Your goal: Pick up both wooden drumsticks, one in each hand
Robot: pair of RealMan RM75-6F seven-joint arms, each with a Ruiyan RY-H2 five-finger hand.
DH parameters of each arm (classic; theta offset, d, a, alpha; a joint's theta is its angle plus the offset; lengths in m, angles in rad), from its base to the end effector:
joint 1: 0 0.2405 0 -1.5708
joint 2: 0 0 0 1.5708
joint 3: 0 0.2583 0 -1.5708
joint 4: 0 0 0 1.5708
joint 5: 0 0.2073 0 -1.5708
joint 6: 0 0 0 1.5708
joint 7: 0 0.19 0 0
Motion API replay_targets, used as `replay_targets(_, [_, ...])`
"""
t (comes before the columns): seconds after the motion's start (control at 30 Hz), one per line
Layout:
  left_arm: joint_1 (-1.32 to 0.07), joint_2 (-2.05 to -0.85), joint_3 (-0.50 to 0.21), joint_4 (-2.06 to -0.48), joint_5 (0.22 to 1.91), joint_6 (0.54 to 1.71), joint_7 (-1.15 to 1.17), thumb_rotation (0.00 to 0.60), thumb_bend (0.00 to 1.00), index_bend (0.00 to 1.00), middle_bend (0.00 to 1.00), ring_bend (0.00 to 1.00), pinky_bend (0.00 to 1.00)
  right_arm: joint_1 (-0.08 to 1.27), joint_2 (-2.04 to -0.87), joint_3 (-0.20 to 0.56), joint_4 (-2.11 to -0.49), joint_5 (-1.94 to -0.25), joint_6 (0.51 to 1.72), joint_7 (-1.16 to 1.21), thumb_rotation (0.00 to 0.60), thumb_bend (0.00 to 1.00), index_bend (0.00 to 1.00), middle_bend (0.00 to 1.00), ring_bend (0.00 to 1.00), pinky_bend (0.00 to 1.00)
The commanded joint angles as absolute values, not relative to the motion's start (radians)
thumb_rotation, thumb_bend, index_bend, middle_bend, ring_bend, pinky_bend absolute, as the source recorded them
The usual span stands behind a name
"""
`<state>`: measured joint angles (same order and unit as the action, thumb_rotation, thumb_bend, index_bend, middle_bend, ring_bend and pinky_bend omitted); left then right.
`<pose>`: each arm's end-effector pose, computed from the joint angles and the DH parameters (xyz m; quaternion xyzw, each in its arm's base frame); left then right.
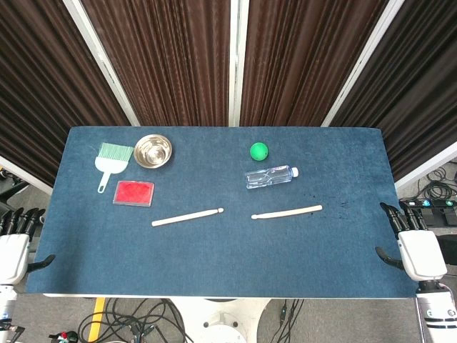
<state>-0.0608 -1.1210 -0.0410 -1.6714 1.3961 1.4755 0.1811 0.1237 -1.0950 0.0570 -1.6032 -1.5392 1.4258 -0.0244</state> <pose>-0.3247 0.2156 0.1593 -0.5876 -0.3894 -0.3196 0.6331 -0.3033 -0.2402 0.1592 0.6330 -0.3644 0.3752 0.5708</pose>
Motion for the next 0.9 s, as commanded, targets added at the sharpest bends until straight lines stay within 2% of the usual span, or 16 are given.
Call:
replay_targets(0.03, [-0.059,-1.127,-0.041,-1.669,1.394,1.476,0.181,0.600,0.04,0.14,0.10,0.02,0.02,0.131,-1.091,0.056,-1.605,-1.538,1.416,-0.020,0.600,0.13,0.07,0.15,0.01,0.12])
replay_targets(0.5, [-0.052,-1.137,-0.047,-1.668,1.402,1.498,0.186,0.600,0.04,0.14,0.10,0.02,0.02,0.153,-1.088,0.066,-1.601,-1.550,1.412,0.013,0.600,0.14,0.08,0.17,0.04,0.16])
replay_targets(0.73, [-0.054,-1.139,-0.048,-1.667,1.403,1.492,0.183,0.600,0.04,0.14,0.10,0.02,0.02,0.259,-1.131,0.113,-1.548,-1.515,1.285,0.035,0.600,0.21,0.21,0.29,0.13,0.24])
replay_targets(0.9, [-0.053,-1.134,-0.050,-1.670,1.407,1.496,0.179,0.600,0.04,0.14,0.10,0.02,0.02,0.378,-1.226,0.137,-1.445,-1.479,1.120,0.054,0.600,0.21,0.30,0.34,0.16,0.27])
